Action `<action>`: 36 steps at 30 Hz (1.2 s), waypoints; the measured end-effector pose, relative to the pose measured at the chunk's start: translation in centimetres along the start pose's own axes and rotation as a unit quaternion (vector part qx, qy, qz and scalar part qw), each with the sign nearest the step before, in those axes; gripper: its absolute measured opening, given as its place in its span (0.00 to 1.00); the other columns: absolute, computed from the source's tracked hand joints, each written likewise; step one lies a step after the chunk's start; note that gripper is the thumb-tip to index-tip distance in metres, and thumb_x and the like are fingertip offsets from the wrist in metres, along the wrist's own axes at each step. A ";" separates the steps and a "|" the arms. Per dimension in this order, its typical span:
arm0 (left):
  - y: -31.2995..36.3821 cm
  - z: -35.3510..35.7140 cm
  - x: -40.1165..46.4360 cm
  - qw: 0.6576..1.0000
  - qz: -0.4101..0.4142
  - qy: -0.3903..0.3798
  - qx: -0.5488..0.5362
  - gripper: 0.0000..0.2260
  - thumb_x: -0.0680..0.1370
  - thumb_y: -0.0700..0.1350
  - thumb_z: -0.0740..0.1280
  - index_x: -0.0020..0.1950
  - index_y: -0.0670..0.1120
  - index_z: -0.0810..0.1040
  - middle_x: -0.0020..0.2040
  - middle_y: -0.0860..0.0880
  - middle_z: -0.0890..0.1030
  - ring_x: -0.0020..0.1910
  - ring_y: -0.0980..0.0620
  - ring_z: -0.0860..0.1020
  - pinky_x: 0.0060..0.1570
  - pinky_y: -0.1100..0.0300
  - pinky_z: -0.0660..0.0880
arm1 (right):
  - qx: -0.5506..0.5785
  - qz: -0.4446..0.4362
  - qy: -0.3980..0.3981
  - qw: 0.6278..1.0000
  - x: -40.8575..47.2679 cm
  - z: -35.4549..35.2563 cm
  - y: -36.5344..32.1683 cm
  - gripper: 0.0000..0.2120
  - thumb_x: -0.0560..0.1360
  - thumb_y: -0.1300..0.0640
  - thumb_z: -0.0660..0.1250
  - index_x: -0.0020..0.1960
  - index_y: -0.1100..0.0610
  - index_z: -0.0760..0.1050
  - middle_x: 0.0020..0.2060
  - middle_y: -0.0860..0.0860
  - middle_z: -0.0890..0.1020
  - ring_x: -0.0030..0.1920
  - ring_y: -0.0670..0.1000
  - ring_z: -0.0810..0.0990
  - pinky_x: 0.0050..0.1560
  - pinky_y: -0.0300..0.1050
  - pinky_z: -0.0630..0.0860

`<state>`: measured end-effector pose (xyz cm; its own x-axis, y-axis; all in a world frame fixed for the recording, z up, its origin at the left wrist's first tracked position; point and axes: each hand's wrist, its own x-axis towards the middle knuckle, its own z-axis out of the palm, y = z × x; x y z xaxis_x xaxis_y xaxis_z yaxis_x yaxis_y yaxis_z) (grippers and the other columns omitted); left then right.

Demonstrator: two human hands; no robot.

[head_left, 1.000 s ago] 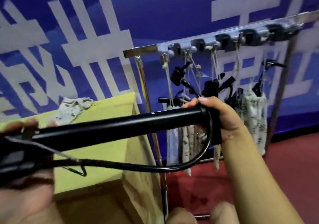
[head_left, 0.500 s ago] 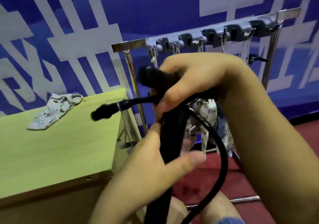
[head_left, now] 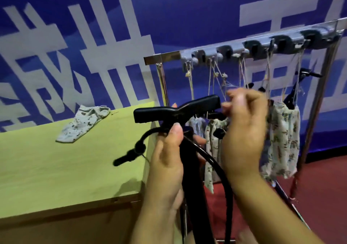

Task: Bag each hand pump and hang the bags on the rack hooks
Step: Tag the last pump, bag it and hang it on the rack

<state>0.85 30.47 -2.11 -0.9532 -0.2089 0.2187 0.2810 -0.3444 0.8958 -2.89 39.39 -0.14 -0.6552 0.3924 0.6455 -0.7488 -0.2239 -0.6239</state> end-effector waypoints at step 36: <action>1.5 -3.7 1.8 0.947 0.124 -0.051 0.291 0.12 0.68 0.45 0.70 0.47 0.60 0.78 0.33 0.51 0.75 0.26 0.54 0.73 0.23 0.62 0.70 | -0.049 0.283 -0.323 0.902 -3.1 -2.3 3.7 0.12 0.74 0.36 0.55 0.48 0.39 0.74 0.37 0.33 0.81 0.40 0.33 0.78 0.45 0.31 0.72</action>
<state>-0.02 26.21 -1.82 -0.8803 -0.1168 0.4597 0.4168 0.2723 0.8673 -3.41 39.42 -5.44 -0.8748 -0.3697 0.3132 -0.2840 -0.1326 -0.9496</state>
